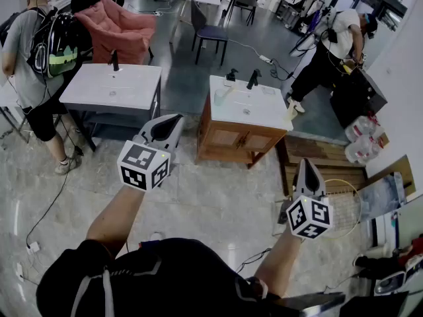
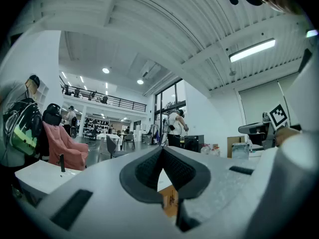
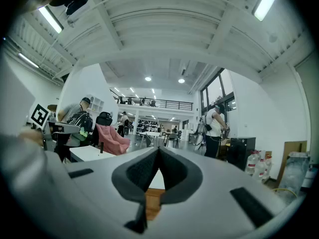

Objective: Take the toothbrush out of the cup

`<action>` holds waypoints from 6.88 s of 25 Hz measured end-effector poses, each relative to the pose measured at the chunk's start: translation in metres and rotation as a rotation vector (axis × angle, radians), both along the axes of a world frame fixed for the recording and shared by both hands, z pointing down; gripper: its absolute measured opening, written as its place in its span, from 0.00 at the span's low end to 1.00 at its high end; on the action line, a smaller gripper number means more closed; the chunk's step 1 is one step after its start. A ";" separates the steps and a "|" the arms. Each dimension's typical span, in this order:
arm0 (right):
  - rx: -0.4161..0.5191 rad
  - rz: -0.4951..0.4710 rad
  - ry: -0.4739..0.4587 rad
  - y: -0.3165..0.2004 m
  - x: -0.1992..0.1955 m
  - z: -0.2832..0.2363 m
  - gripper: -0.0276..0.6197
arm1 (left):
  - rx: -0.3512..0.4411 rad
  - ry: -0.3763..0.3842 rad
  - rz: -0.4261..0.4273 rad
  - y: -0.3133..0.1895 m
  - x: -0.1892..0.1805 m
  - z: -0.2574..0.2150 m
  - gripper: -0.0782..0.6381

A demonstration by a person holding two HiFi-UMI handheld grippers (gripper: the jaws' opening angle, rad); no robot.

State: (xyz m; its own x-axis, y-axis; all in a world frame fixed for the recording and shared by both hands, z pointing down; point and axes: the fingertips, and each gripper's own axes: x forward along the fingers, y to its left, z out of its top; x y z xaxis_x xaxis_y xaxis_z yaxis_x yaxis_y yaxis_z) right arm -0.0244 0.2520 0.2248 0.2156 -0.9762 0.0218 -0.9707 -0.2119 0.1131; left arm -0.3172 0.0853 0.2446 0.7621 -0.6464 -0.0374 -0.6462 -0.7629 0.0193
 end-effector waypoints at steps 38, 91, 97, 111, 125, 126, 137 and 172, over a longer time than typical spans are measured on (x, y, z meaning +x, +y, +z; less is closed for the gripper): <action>-0.005 0.001 -0.011 -0.011 -0.025 0.021 0.05 | -0.002 -0.011 0.014 -0.009 -0.029 0.016 0.12; -0.044 -0.235 -0.100 -0.252 0.260 0.085 0.05 | -0.024 -0.120 -0.107 -0.194 0.267 0.069 0.12; -0.030 -0.254 -0.118 -0.260 0.295 0.090 0.05 | -0.019 -0.147 -0.151 -0.204 0.297 0.071 0.12; -0.056 -0.213 -0.115 -0.313 0.320 0.097 0.05 | -0.045 -0.129 -0.094 -0.264 0.326 0.085 0.12; -0.102 -0.020 -0.098 -0.368 0.351 0.110 0.11 | -0.050 -0.102 -0.035 -0.353 0.315 0.100 0.12; -0.107 -0.013 -0.093 -0.372 0.351 0.111 0.12 | -0.055 -0.103 -0.030 -0.358 0.314 0.103 0.12; -0.209 0.092 -0.052 -0.403 0.368 0.158 0.24 | -0.129 -0.085 0.004 -0.411 0.308 0.146 0.12; -0.456 -0.101 0.008 -0.484 0.497 0.365 0.41 | -0.215 -0.148 -0.385 -0.366 0.336 0.183 0.12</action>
State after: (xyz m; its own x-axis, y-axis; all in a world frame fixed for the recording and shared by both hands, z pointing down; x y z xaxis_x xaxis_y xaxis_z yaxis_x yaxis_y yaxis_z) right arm 0.4726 -0.2320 0.5899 0.1217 -0.8834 0.4526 -0.9826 -0.0428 0.1807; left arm 0.0189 -0.2806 0.4281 0.4525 -0.8643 0.2197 -0.8891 -0.4561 0.0369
